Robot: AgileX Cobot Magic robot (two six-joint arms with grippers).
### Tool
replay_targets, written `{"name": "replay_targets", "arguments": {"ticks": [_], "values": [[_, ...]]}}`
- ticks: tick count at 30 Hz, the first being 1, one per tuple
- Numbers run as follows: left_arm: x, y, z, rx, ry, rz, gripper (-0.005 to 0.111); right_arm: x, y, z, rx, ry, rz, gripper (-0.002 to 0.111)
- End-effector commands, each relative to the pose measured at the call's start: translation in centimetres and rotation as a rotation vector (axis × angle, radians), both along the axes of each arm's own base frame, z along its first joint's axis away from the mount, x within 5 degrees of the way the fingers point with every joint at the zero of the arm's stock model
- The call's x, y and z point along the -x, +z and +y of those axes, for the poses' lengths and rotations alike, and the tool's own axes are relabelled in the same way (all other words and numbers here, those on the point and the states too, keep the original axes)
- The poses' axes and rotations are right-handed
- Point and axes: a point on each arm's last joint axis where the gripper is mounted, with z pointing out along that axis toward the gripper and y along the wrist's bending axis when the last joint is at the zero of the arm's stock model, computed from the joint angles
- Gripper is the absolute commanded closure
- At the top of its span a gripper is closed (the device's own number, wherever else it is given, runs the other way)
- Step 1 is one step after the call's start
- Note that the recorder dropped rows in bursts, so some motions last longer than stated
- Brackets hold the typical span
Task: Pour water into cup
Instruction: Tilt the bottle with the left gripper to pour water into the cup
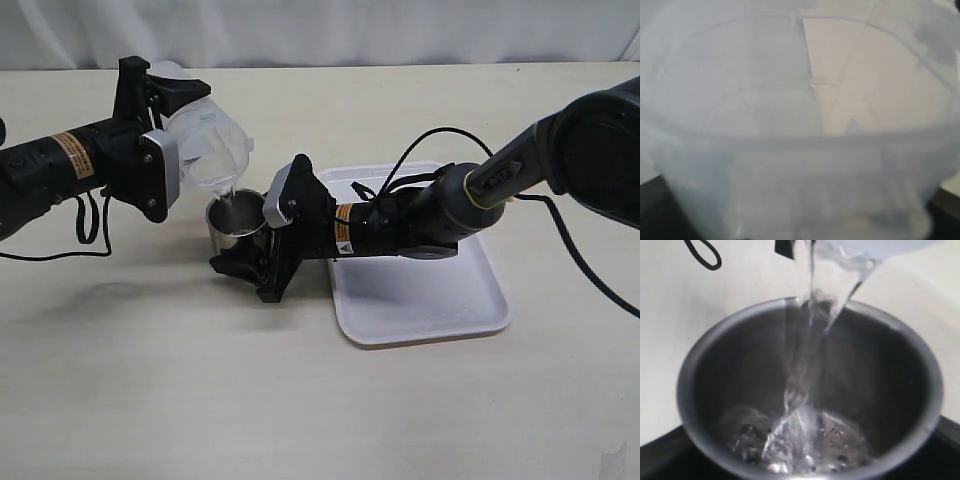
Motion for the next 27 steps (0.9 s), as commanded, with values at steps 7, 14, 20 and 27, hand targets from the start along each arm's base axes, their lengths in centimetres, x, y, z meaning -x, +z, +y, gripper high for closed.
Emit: {"name": "replay_targets", "arguments": {"ticks": [7,14,20,27], "values": [[-0.23,0.97,-0.25,-0.002,-0.024,-0.106,0.107,-0.11,-0.19,-0.29,0.033,0.000,-0.007,0.104],[-0.26,1.20,-0.27,-0.009,-0.029,-0.146,0.107,-0.11,-0.19,-0.29,0.033,0.000,-0.007,0.104],[-0.35,1.49,-0.23,0.009,-0.017,-0.172,0.107,-0.11,-0.19,-0.29,0.033,0.000,-0.007,0.104],[-0.36,1.72,-0.25,-0.007,-0.024,-0.220,0.107,-0.11,-0.19,-0.29,0.033,0.000,-0.007,0.104]]}}
